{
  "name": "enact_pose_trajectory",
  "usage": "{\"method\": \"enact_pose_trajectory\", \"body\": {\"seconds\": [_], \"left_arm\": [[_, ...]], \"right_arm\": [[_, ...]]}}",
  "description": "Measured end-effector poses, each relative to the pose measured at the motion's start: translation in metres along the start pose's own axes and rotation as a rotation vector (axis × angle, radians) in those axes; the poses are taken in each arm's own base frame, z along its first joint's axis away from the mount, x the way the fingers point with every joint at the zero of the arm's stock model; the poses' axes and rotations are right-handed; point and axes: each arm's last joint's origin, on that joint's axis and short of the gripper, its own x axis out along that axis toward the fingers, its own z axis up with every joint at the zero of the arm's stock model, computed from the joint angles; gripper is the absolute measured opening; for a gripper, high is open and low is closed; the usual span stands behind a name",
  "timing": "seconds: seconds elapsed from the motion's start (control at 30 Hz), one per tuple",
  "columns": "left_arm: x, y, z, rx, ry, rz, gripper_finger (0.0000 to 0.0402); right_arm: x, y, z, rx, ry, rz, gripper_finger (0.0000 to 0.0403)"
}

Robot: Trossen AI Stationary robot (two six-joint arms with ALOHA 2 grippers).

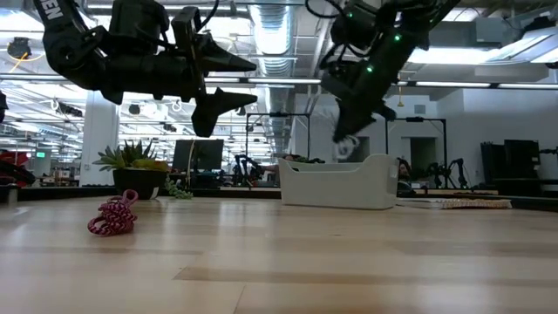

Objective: Pick and place USB-C Cables
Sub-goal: Put the white USB cable into the grey bin

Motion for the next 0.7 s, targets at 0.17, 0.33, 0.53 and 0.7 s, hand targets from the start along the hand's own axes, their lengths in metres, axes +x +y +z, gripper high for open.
{"method": "enact_pose_trajectory", "body": {"seconds": [0.17,0.33,0.53,0.7], "left_arm": [[-0.0001,0.0008,-0.0010,-0.033,0.011,0.009,0.0215],[-0.0001,0.0015,-0.0018,-0.042,0.018,0.017,0.0206],[-0.0001,0.0016,-0.0018,-0.042,0.016,0.019,0.0200],[-0.0001,0.0017,-0.0014,-0.041,0.010,0.023,0.0199]], "right_arm": [[-0.0036,0.0072,-0.0108,-0.012,0.062,-0.006,0.0014],[-0.0045,0.0100,-0.0122,-0.043,0.062,0.000,0.0018],[-0.0044,0.0094,-0.0118,-0.067,0.060,-0.003,0.0018],[-0.0043,0.0092,-0.0116,-0.096,0.059,-0.003,0.0019]]}}
